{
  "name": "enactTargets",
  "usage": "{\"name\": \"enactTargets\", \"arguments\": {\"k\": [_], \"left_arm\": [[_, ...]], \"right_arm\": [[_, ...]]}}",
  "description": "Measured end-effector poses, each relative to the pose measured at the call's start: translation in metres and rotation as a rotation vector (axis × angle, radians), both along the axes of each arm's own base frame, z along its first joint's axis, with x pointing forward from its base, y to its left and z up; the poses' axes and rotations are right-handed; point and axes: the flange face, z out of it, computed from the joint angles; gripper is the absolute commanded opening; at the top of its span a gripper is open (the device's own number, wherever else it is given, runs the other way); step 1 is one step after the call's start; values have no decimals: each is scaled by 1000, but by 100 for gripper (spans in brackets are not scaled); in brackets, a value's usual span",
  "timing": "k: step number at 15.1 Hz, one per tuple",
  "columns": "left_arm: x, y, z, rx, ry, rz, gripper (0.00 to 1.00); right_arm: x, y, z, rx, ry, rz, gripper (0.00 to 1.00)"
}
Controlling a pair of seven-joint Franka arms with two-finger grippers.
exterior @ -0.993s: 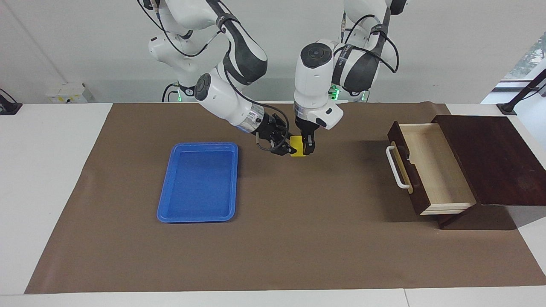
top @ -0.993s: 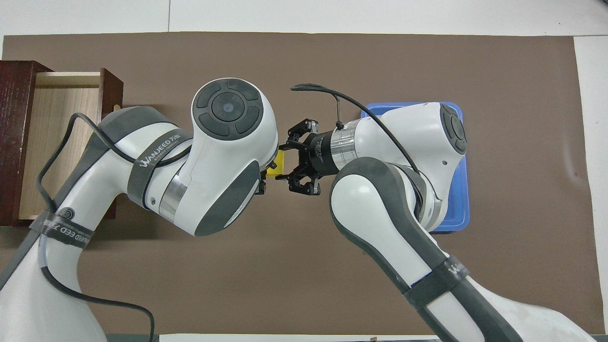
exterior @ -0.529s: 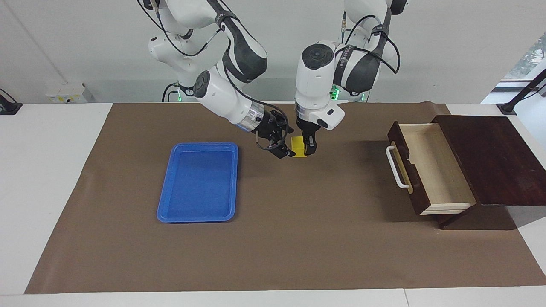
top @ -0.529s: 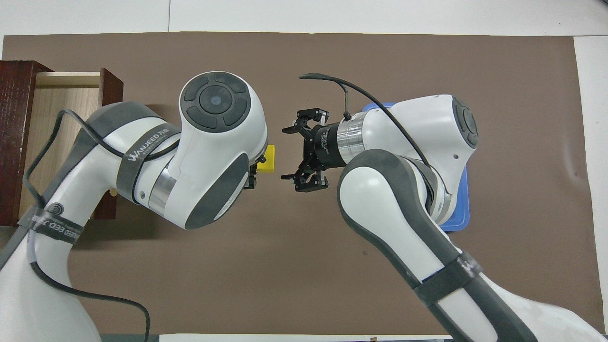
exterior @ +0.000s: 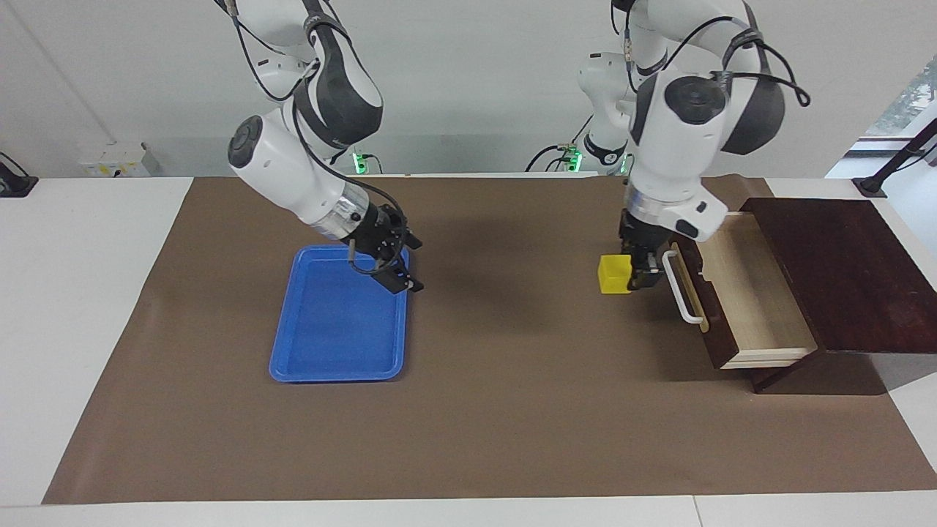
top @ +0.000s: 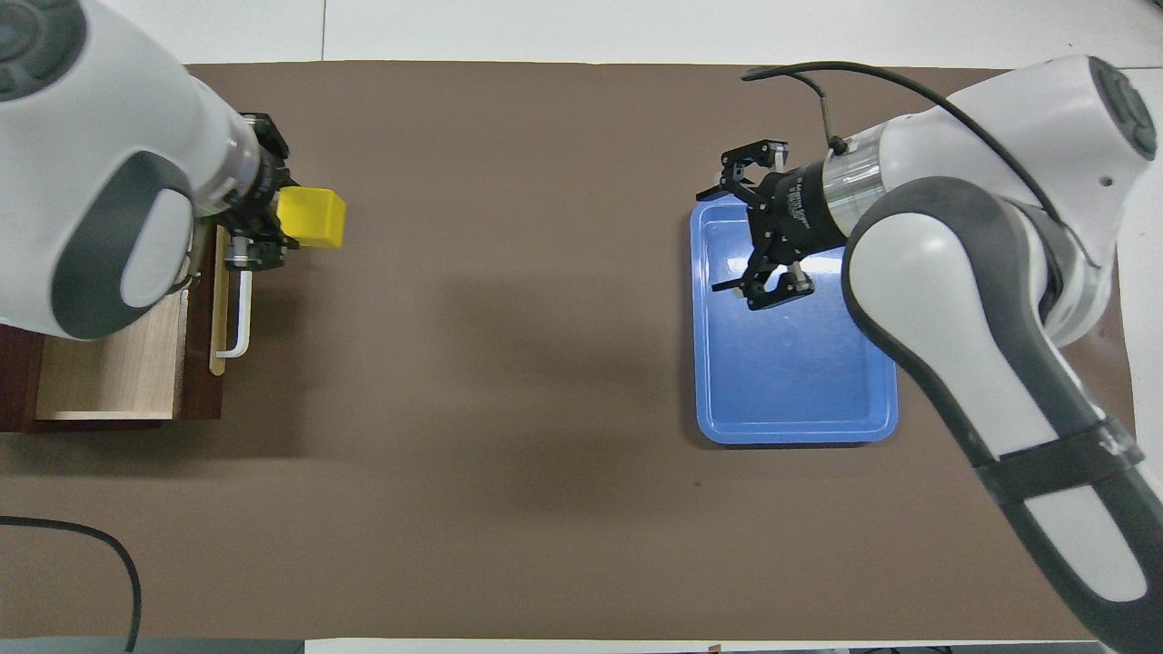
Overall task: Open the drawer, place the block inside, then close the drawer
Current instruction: 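Lower the cube into the drawer with the left gripper while the right gripper withdraws, then open the left gripper to release the cube inside the drawer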
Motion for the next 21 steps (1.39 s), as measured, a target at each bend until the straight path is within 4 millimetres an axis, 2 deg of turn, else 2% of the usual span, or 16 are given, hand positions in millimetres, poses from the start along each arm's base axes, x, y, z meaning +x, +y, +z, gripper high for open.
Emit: {"name": "enactTargets", "arguments": {"k": [3,5,7,8,9,11,14,16,18,21], "left_arm": [[12,72,6,8,19,-64,0],[18,122,6,-10,18,-102,0],[21,165,0,-17,17,-109,0],[22,180,-8,-19,20,-102,0],[22,188,-19,-21,27,-96,0],[20,189,-43,-31,49,-89,0],[17,187,-67,-63,68,-19,0],[15,192,-80,-68,65,28,0],[12,192,-92,-70,59,68,0],[2,189,-109,-71,60,76,0]], "right_arm": [[-1,-52,-5,-119,-88,337,100],[-6,-75,-4,-189,-126,581,100],[-10,-98,6,-234,-164,784,100],[-13,-111,13,-255,-184,872,100],[-16,-125,23,-279,-206,965,100],[-27,-142,48,-337,-249,1118,100],[-62,-142,96,-376,-276,1206,100],[-91,-141,119,-364,-263,1248,100],[-102,-147,125,-355,-277,1312,100],[-99,-160,116,-358,-261,1353,100]]}}
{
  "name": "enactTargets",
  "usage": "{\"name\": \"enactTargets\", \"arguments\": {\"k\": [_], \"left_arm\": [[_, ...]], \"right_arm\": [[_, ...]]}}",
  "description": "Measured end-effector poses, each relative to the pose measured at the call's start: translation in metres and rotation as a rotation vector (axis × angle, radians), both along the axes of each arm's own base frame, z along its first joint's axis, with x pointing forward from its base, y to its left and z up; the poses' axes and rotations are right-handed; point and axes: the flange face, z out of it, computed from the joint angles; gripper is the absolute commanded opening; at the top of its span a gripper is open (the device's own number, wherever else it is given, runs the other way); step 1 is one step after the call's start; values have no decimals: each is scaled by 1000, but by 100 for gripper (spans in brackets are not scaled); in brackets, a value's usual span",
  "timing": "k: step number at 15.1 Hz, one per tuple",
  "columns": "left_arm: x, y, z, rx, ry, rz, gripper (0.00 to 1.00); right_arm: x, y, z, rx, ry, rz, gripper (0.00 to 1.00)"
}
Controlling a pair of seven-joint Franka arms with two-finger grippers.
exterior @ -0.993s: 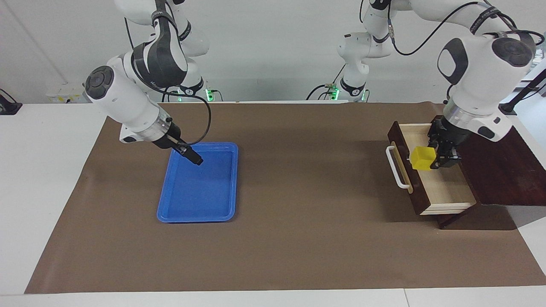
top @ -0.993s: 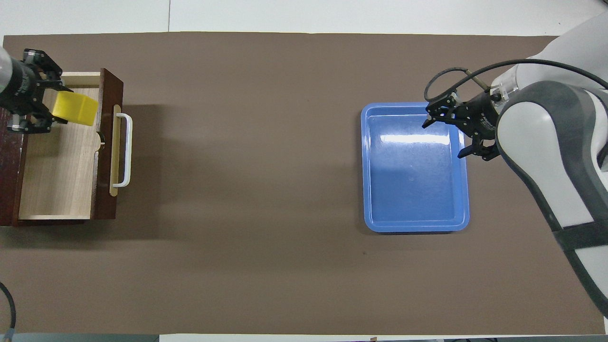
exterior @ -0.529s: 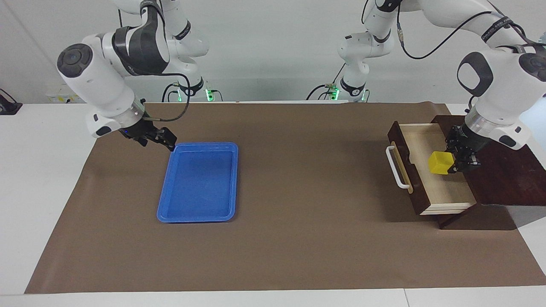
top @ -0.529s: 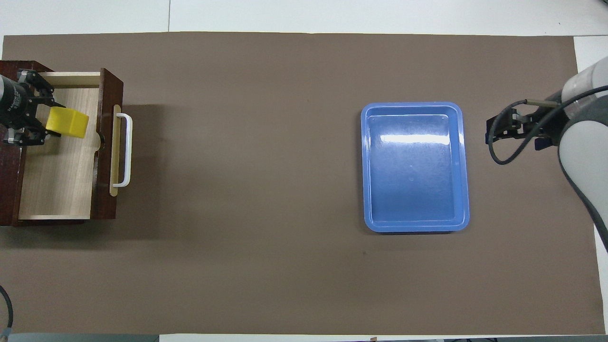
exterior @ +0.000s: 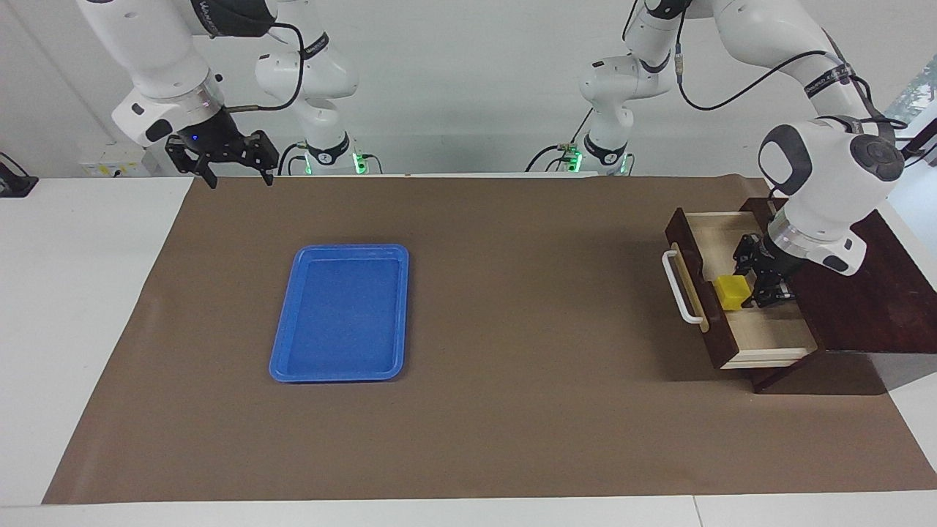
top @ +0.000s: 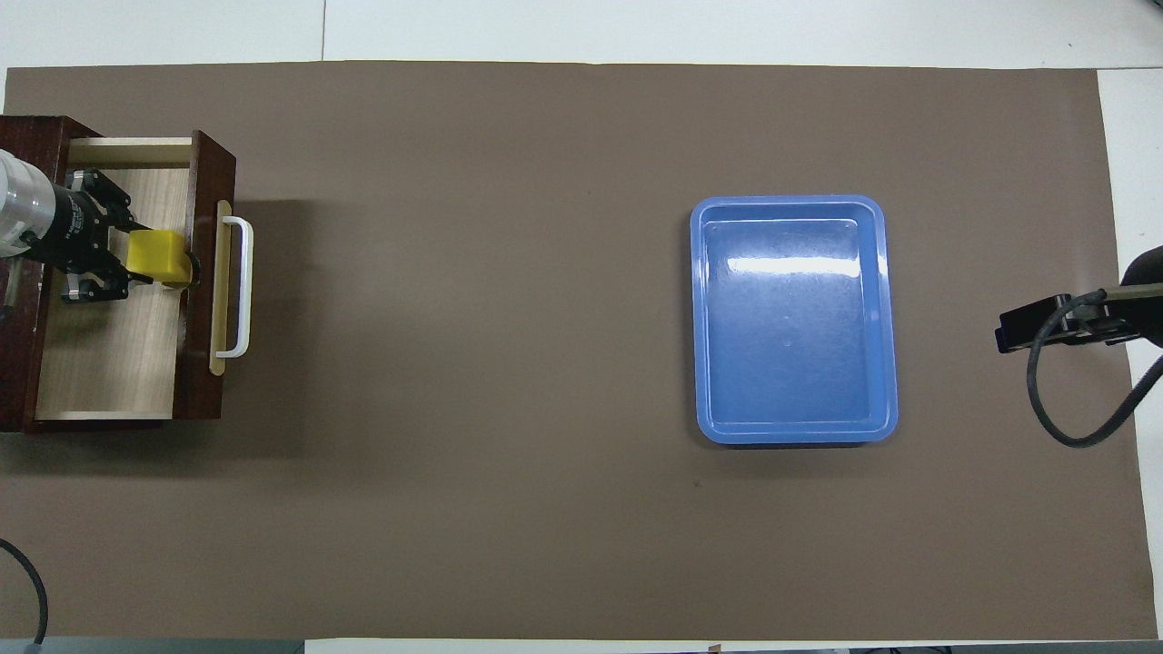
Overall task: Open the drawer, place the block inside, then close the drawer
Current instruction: 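Open the left gripper to release the cube inside the drawer, then push the open drawer shut with the left arm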
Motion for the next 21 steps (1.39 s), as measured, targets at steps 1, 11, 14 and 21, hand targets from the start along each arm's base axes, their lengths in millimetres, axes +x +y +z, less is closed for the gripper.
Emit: {"name": "enactTargets", "arguments": {"k": [1,11,14,21], "left_arm": [[-3,-1,-1,0,-7,0,0],[-2,-25,72,-1,-39,-38,100],[-12,-104,101,11,-34,-108,100],[-56,-231,33,399,-29,-243,100]], "right_arm": [[1,-2,-2,-8,3,0,100],[2,-3,8,-12,11,2,100],[2,-2,8,-13,14,4,100],[3,-2,5,-12,20,3,100]]}}
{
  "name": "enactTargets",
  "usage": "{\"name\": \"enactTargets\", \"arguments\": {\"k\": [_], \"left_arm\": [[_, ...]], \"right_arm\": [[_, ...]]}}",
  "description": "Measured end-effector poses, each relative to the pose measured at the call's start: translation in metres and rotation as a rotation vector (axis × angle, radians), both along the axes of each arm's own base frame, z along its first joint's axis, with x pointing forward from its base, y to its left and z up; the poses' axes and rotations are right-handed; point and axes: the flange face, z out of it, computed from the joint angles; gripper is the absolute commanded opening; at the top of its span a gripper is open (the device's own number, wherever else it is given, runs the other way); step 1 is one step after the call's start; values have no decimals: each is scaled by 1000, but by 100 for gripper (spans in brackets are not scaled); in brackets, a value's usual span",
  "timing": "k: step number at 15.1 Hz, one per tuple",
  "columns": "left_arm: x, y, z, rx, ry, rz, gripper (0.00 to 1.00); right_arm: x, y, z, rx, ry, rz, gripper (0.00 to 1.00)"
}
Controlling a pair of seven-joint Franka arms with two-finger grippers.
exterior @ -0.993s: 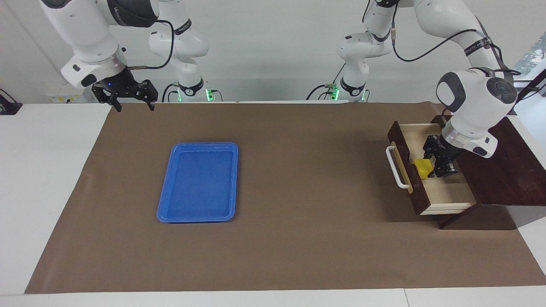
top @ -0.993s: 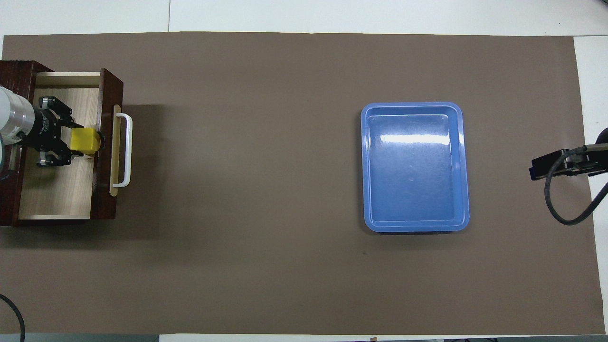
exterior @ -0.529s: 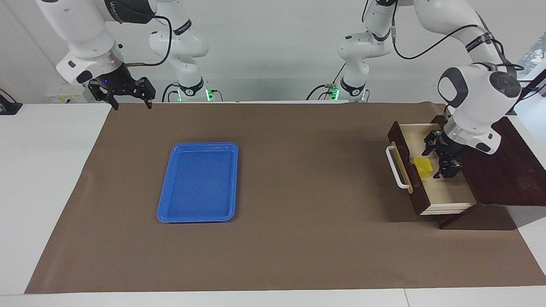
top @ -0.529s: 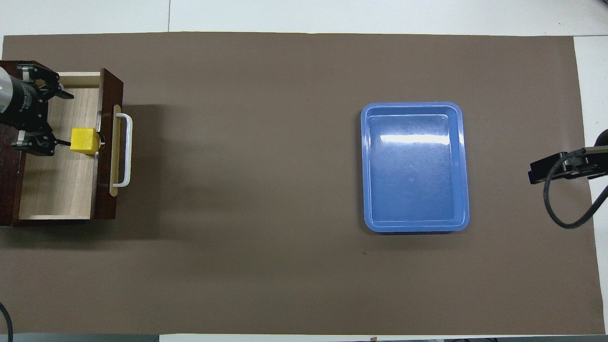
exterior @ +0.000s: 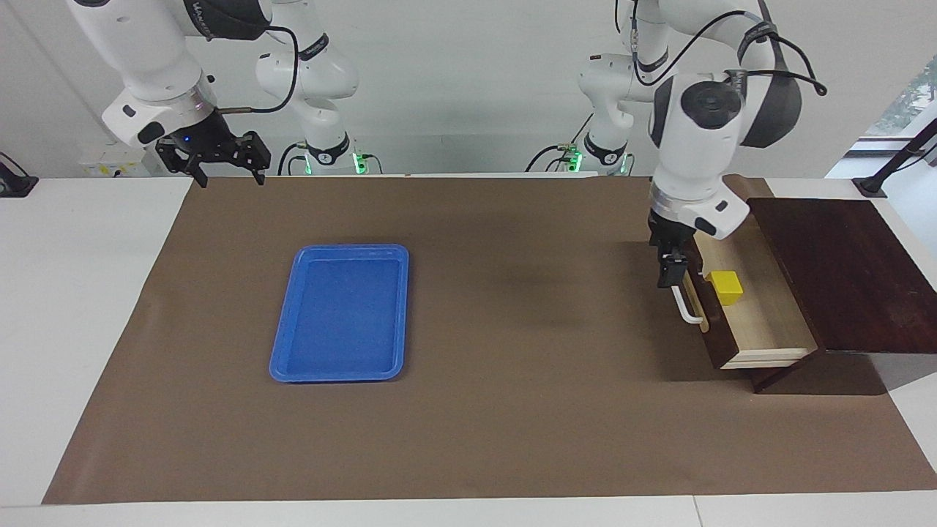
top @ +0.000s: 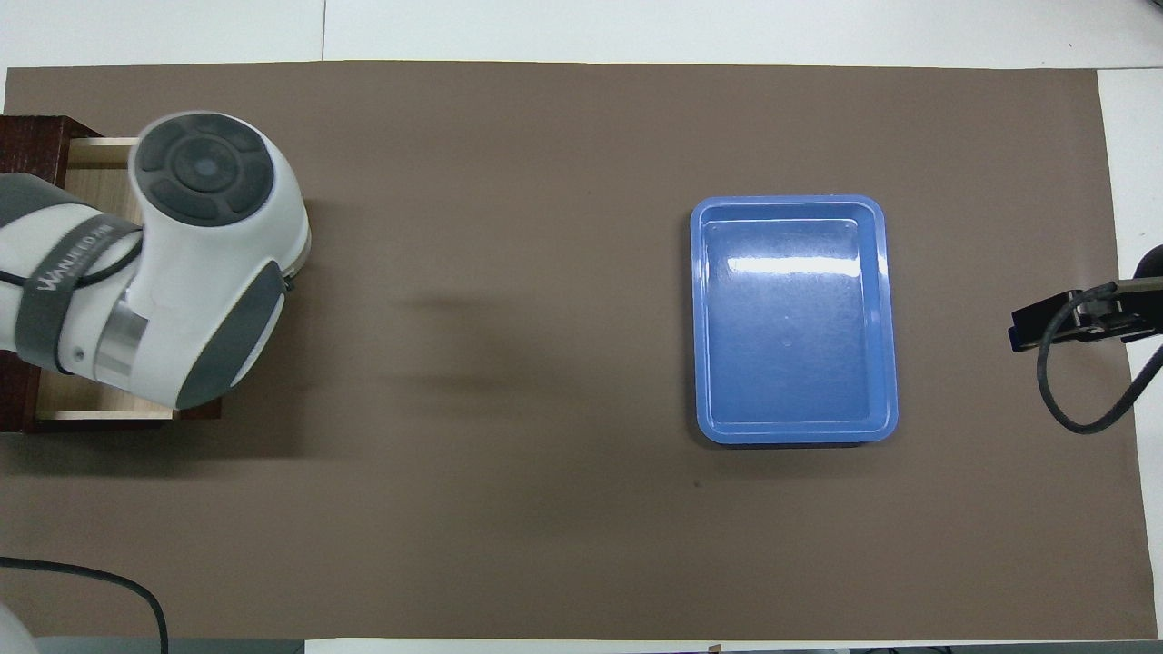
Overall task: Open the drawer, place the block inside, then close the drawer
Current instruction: 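Push the open drawer shut with the left arm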
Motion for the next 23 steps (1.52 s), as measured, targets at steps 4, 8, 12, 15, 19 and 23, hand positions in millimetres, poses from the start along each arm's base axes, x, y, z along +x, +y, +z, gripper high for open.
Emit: {"name": "enactTargets", "arguments": {"k": [4,8,12,15,19,23], "left_arm": [[2,21,-23,128,-28,-31,100],[15,56,-25,134,-52,6,100],[20,68,-24,118,-78,14,100],[24,80,-28,102,-96,17,100],[24,81,-30,96,-102,12,100],[21,75,-33,97,-95,-1,100]], "right_arm": [[1,-1,-1,0,1,-1,100],[6,-6,-8,2,6,-10,100],[8,-10,-12,3,12,-17,100],[9,-9,-6,2,1,-15,100],[9,-7,-5,2,-1,-12,100],[9,-7,-5,2,-1,-11,100]]}}
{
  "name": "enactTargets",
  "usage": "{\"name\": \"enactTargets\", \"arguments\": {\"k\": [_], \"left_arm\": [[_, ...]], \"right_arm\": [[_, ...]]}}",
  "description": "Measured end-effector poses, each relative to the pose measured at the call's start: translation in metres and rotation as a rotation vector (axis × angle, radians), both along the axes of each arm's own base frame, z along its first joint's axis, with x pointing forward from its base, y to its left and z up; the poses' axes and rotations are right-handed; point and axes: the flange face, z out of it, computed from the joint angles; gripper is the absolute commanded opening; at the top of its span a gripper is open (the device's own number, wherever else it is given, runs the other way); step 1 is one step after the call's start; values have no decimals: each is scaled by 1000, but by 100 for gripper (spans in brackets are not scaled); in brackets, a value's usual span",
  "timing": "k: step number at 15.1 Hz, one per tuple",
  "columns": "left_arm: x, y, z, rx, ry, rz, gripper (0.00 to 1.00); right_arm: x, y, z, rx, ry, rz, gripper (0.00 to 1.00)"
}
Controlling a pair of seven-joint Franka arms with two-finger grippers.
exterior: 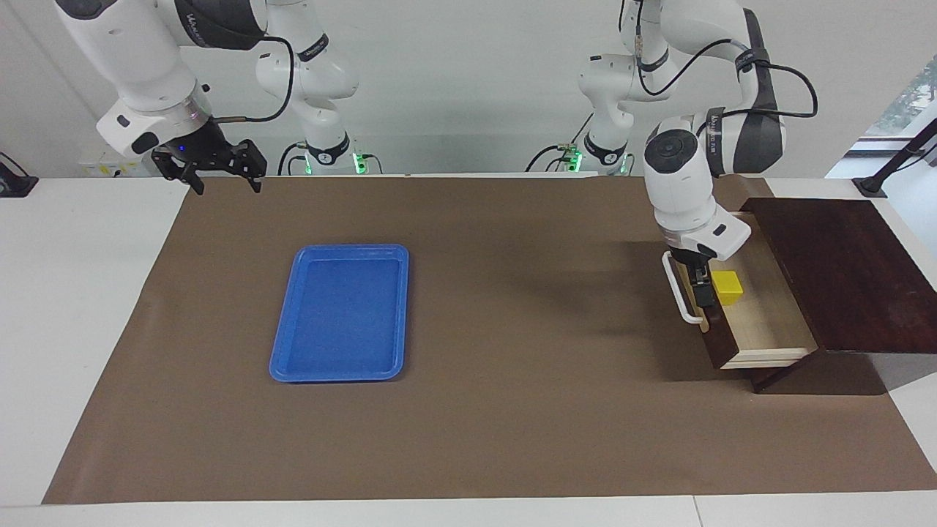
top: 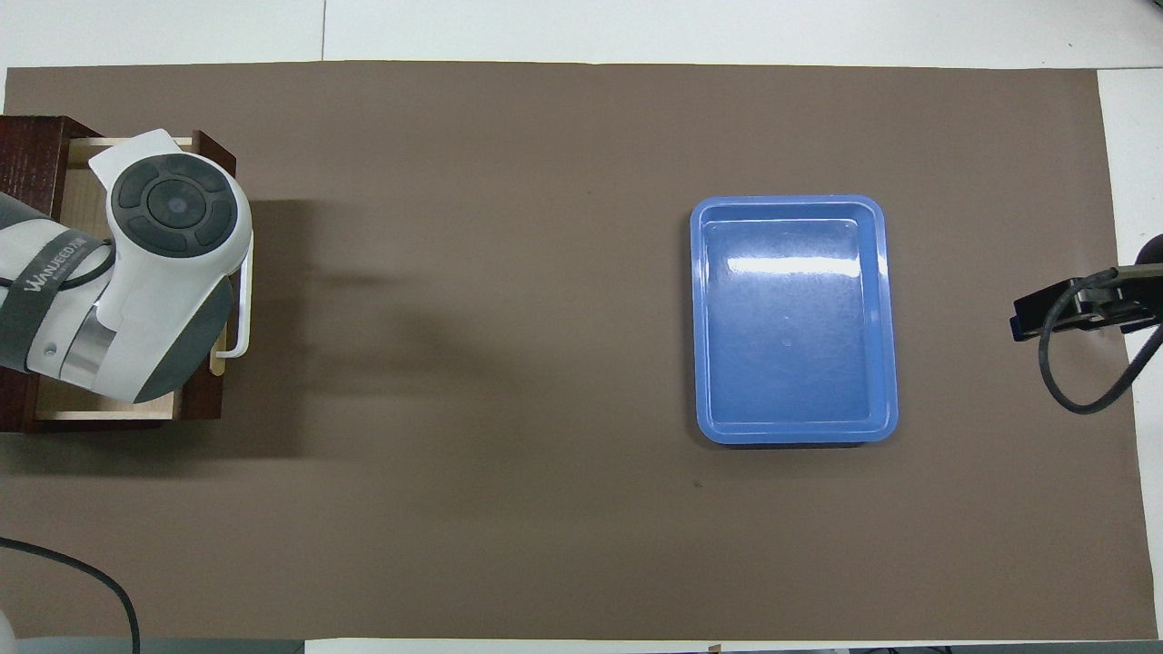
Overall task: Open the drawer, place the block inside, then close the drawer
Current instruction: 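Push the open drawer shut with the left arm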
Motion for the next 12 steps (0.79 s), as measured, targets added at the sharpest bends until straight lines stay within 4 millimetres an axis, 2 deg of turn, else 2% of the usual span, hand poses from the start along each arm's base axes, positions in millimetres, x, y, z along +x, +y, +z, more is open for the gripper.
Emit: {"name": "enactTargets", "arguments": {"k": [5,8,12], "left_arm": [[-7,-18,-5,3,12,-30,100],[-14,-17,-13,9,29,-32,100],[-15,-11,-12,10,29,-23,100]], "right_arm": [[0,0,0,0,0,0,100],[0,0,0,0,0,0,100],[0,0,0,0,0,0,100]]}}
